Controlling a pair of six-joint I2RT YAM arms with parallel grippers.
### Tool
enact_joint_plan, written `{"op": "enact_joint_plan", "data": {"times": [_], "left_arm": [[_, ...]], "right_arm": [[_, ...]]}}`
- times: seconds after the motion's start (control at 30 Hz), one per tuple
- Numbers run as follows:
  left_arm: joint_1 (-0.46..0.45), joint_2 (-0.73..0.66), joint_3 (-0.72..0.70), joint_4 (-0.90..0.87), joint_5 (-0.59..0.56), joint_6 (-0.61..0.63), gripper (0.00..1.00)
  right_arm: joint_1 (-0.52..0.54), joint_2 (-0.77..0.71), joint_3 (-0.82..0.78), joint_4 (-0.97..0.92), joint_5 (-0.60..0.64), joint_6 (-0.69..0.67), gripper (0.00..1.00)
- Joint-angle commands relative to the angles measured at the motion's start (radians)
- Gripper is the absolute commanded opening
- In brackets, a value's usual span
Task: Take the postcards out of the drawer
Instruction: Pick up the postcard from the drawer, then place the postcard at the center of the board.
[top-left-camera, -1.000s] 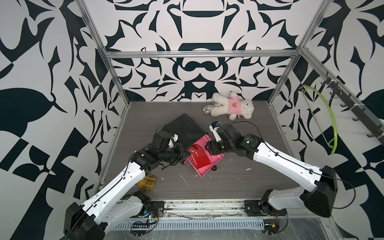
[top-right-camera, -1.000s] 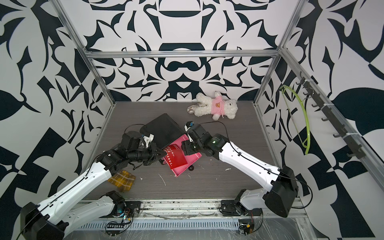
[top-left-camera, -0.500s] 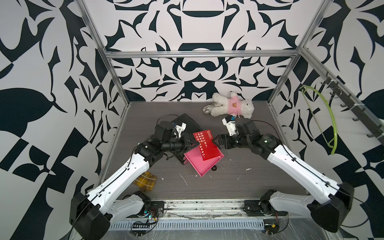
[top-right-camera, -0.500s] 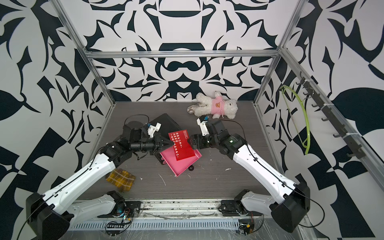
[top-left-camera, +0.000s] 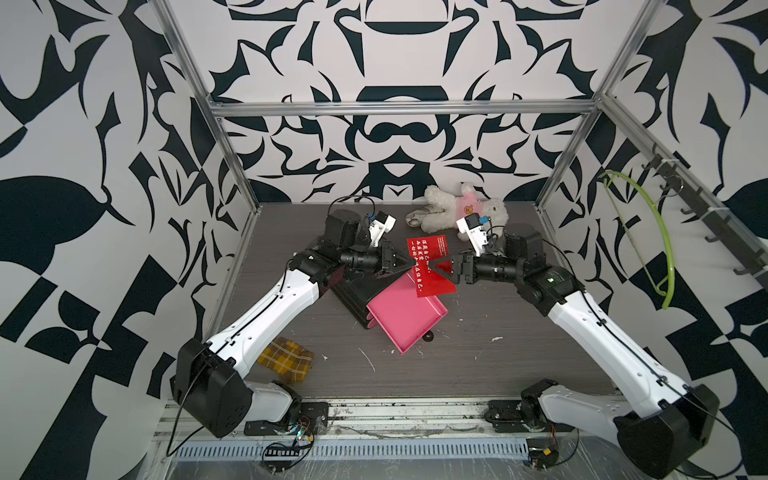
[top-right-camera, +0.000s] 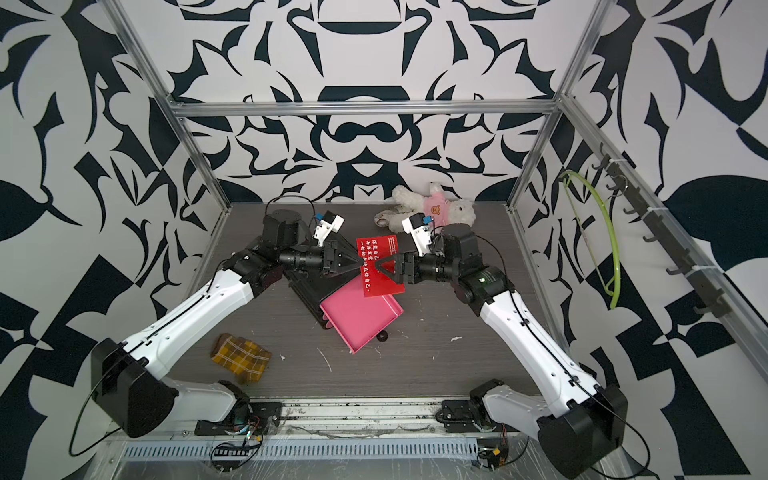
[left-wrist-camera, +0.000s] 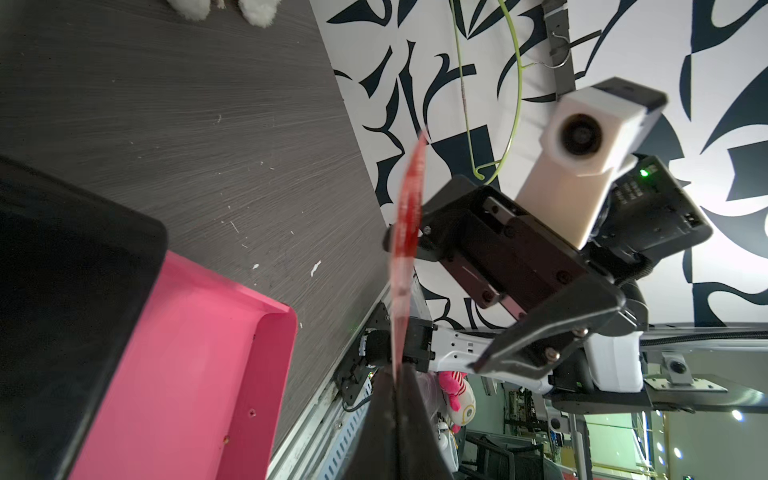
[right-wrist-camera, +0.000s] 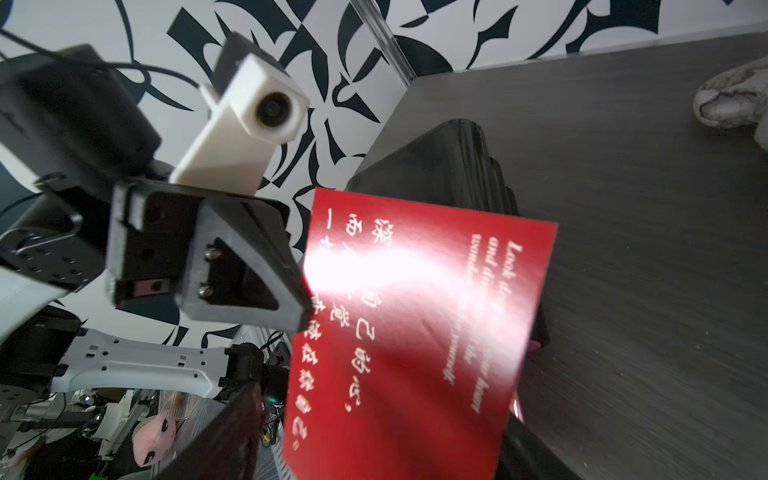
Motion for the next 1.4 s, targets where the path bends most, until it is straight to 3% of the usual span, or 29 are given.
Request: {"op": "enact_joint_plan", "data": {"times": [0.0, 0.23, 0.27, 0.3, 0.33, 0.37, 0.4, 0.53, 0.77, 0.83, 1.0, 1.13, 1.37], "left_arm": [[0.025, -0.003, 0.051, 0.002, 0.057, 0.077, 0.00], [0.041, 0.020, 0.062, 0.002, 0.065, 0.093, 0.00], [0.040, 0.023, 0.063, 0.002, 0.068, 0.093, 0.08], [0.040, 0.025, 0.063, 0.002, 0.066, 0.094, 0.23], [0.041, 0.025, 0.064, -0.003, 0.063, 0.098, 0.37], [0.044, 0.023, 0.068, -0.012, 0.055, 0.107, 0.63], [0.049, 0.020, 0.070, -0.027, 0.039, 0.120, 1.00], [0.092, -0.021, 0.080, -0.110, -0.086, 0.200, 0.99], [0.139, -0.147, 0.028, -0.154, -0.564, 0.341, 0.99], [0.156, -0.166, 0.009, -0.142, -0.643, 0.352, 0.99], [0.221, -0.183, -0.019, -0.128, -0.676, 0.357, 0.99], [0.262, -0.176, -0.035, -0.136, -0.655, 0.364, 0.99], [0.329, -0.160, -0.078, -0.125, -0.610, 0.362, 0.99]], "right_arm": [[0.006, -0.006, 0.003, 0.083, -0.099, -0.014, 0.66], [0.003, 0.029, 0.009, 0.097, -0.093, 0.004, 0.18], [0.002, 0.036, 0.013, 0.097, -0.093, 0.005, 0.08], [0.001, 0.045, 0.016, 0.097, -0.092, 0.009, 0.00], [0.001, 0.053, 0.020, 0.098, -0.090, 0.011, 0.00], [-0.001, 0.060, 0.025, 0.094, -0.091, 0.010, 0.00], [-0.004, 0.066, 0.031, 0.084, -0.086, 0.003, 0.00], [-0.043, 0.095, 0.073, -0.014, 0.002, -0.055, 0.00], [-0.203, 0.254, 0.140, -0.155, 0.169, -0.068, 0.00], [-0.241, 0.331, 0.149, -0.170, 0.175, -0.070, 0.00], [-0.265, 0.550, 0.207, -0.227, 0.247, -0.115, 0.00], [-0.266, 0.691, 0.267, -0.251, 0.226, -0.127, 0.00], [-0.269, 0.831, 0.319, -0.260, 0.260, -0.112, 0.00]]}}
